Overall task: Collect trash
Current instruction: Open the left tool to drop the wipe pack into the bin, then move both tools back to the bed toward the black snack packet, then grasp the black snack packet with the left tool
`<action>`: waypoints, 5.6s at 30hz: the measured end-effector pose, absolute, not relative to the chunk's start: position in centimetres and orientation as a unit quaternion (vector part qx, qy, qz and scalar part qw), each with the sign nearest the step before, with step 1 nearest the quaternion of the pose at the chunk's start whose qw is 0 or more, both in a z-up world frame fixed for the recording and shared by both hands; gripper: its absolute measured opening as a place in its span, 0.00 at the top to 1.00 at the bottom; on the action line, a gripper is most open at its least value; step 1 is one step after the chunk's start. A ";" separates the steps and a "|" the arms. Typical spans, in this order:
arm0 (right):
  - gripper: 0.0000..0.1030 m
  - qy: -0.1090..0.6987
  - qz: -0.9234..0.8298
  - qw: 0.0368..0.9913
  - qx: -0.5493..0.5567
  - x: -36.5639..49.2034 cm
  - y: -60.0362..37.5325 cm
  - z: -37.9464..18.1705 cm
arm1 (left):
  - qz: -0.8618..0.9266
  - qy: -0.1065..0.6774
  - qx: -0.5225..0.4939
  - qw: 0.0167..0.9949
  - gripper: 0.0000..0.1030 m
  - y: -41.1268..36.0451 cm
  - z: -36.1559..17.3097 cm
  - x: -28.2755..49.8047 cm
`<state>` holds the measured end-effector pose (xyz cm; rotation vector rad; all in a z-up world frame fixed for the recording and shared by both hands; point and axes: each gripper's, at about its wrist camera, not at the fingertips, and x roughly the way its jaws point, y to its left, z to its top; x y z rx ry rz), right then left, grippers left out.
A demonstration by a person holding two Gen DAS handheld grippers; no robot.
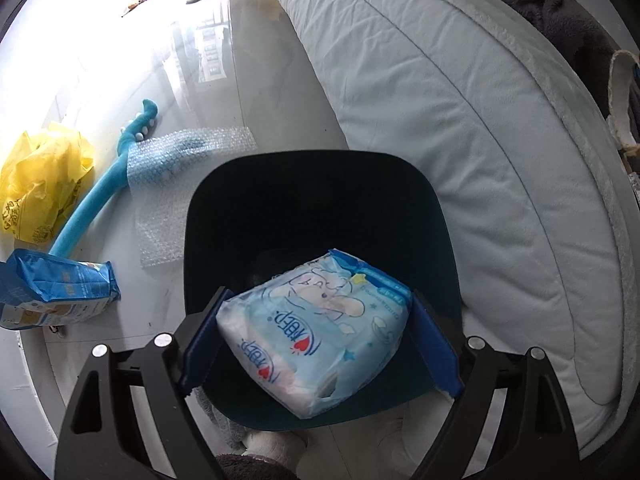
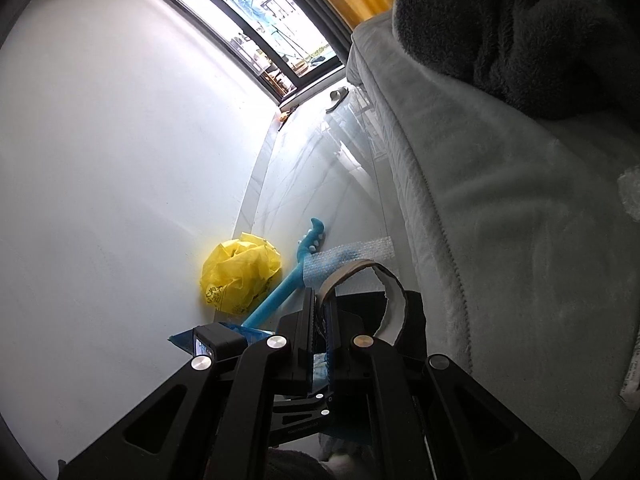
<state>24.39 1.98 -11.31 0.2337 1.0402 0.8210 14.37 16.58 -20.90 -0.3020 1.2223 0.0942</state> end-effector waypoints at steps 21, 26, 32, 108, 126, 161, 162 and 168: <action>0.95 0.571 0.341 0.746 0.033 24.5 7.0 -18.8 | 0.071 0.544 -0.152 0.822 0.13 23.3 -19.4 11.0; 0.95 0.592 0.330 0.735 0.011 24.2 8.2 -20.7 | 0.074 0.527 -0.159 0.832 0.17 24.7 -18.6 10.2; 0.95 0.616 0.321 0.719 -0.011 23.7 9.8 -23.2 | 0.075 0.508 -0.152 0.845 0.21 25.4 -17.6 9.6; 0.13 0.355 0.181 0.916 -0.053 26.9 -17.1 -8.0 | -0.102 0.325 -0.044 0.939 0.11 0.5 -2.7 18.0; 0.31 0.447 0.130 0.885 -0.023 30.1 -20.7 -12.3 | -0.144 0.373 -0.011 0.917 0.08 -7.0 -7.0 20.6; 0.53 0.402 0.160 0.897 0.093 27.3 -22.9 -7.8 | -0.152 0.390 0.033 0.908 0.43 -12.6 -11.3 21.4; 0.53 0.397 0.166 0.896 0.109 27.0 -23.0 -7.6 | -0.152 0.389 0.030 0.908 0.43 -12.5 -11.3 21.4; 0.53 0.368 0.165 0.899 0.171 25.1 -23.7 -6.5 | -0.141 0.377 -0.005 0.916 0.44 -10.7 -10.9 20.3</action>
